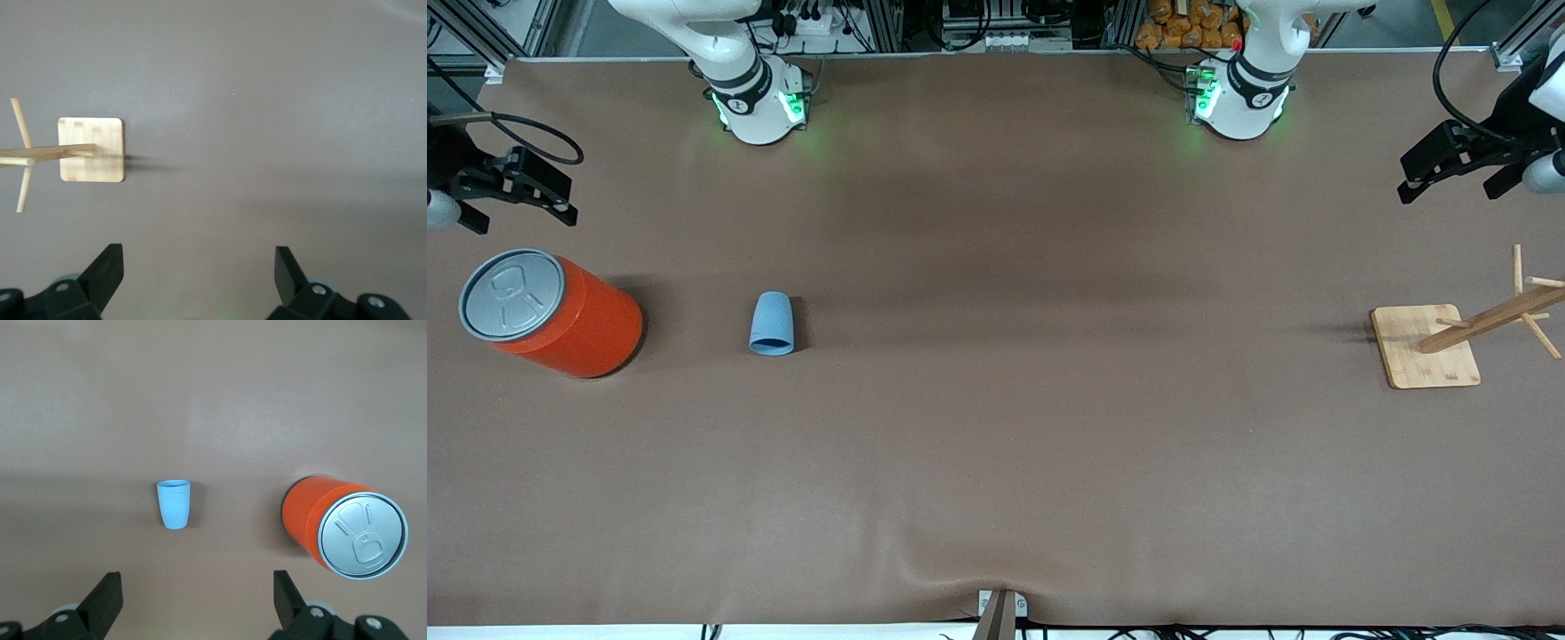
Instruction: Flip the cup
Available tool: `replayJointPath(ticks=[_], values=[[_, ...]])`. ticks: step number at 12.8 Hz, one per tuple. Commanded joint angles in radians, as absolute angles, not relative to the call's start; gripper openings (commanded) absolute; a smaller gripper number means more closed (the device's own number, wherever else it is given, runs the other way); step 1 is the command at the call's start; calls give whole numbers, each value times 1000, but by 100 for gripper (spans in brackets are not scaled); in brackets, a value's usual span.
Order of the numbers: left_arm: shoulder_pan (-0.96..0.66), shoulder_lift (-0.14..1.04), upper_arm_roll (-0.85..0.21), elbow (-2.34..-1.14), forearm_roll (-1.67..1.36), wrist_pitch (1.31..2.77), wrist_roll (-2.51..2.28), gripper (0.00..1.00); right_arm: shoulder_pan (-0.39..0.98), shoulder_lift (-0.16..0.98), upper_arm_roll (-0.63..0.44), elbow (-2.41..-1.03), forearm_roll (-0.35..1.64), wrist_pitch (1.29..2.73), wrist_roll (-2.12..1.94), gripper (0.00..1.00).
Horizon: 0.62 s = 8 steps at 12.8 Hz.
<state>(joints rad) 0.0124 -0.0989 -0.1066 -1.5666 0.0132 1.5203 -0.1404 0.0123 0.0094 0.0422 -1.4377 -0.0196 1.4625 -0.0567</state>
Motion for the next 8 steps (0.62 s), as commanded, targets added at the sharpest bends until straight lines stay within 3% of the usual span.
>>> replayJointPath(ticks=[1, 8], values=[[8, -84, -120, -1534, 55, 1493, -141, 100, 2, 20, 52, -1417, -20, 1457, -60, 100], [11, -84, -120, -1534, 55, 1493, -133, 100, 3, 23, 52, -1417, -20, 1456, -60, 100]])
